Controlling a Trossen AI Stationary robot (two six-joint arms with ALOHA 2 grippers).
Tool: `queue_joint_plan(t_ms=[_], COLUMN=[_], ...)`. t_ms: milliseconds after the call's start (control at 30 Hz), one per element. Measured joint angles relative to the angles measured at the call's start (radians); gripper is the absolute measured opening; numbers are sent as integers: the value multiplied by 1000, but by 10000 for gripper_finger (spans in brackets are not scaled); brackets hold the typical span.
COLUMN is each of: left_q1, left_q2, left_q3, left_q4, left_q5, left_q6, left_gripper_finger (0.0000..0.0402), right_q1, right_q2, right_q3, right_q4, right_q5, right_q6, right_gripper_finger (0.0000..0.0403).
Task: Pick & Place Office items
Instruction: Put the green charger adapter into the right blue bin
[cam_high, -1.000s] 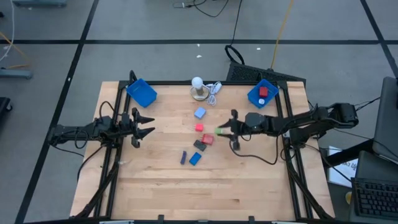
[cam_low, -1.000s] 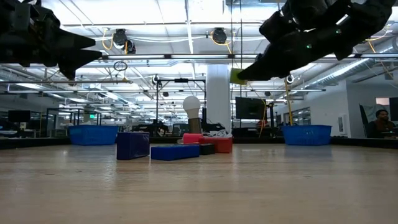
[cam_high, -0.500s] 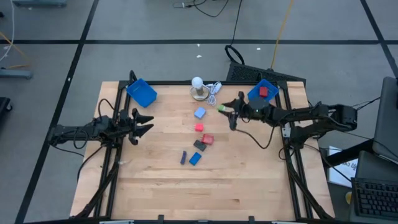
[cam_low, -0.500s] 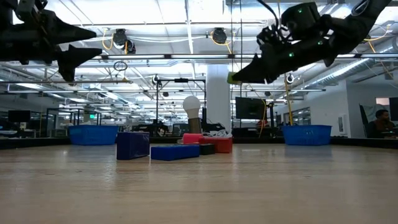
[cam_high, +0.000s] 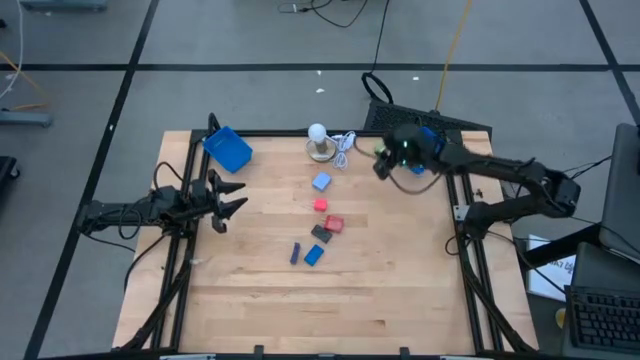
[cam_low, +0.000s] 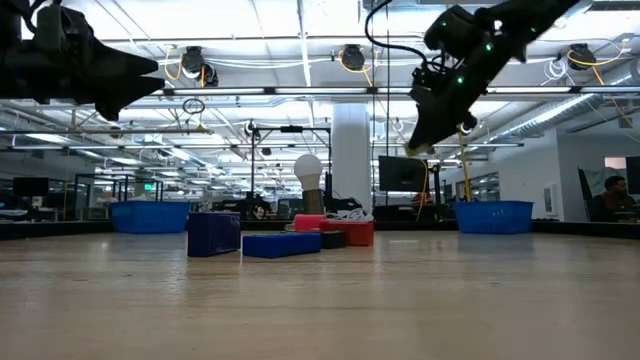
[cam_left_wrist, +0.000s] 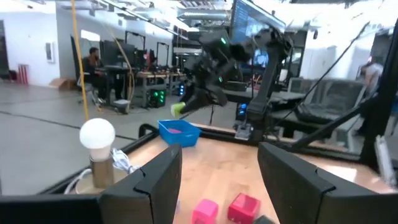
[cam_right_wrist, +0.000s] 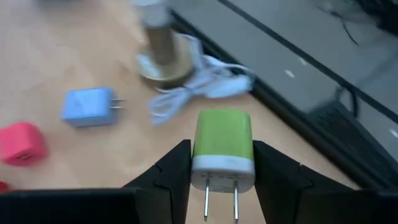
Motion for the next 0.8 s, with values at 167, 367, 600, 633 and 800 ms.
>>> queue_joint_plan(t_ms=[167, 367, 600, 633, 800], left_q1=[0, 0, 0, 0, 0], left_q2=[0, 0, 0, 0, 0], left_q3=[0, 0, 0, 0, 0], left_q4=[-17, -82, -99, -100, -101], left_q5=[0, -4, -8, -8, -8], left_q6=[8, 8, 8, 8, 0], left_gripper_finger=[214, 214, 214, 214, 214], right_q1=[-136, -289, -341, -341, -339], right_q2=[27, 96, 196, 211, 275], right_q3=[159, 214, 211, 211, 211], right_q4=[-285, -498, -561, -569, -588], right_q5=[0, -26, -89, -92, -113], right_q6=[8, 9, -1, -2, -10], right_gripper_finger=[130, 130, 130, 130, 130])
